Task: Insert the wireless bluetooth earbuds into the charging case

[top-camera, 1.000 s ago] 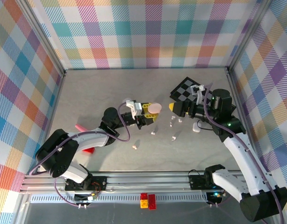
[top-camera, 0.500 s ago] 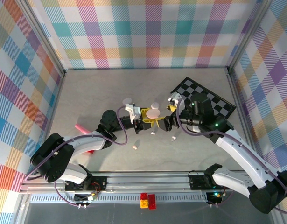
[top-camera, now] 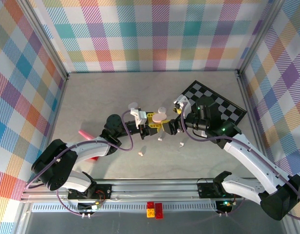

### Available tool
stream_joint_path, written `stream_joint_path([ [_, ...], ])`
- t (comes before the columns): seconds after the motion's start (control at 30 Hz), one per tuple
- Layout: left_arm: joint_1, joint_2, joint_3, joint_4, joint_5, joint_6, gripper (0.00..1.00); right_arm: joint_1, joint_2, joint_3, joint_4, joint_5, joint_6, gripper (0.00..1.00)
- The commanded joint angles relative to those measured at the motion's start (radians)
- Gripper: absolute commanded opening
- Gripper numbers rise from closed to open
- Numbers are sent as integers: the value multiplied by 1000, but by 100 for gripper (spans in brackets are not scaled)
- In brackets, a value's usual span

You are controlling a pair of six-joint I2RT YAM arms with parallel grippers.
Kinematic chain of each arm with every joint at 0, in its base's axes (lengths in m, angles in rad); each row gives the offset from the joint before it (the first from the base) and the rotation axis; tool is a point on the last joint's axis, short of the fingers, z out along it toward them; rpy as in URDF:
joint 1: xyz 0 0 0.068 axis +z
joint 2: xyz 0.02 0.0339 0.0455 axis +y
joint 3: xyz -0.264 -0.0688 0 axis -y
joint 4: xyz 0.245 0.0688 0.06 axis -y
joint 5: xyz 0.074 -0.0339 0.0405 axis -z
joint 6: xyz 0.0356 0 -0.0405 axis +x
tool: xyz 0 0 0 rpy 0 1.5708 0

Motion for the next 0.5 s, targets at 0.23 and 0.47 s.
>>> stream_joint_path([
  [0.23, 4, -27, -19, 35, 48, 18, 37, -2, 4, 67, 73, 110, 95, 94],
  [0.47, 33, -42, -43, 35, 34, 12, 37, -2, -10, 60, 80, 67, 89, 95],
])
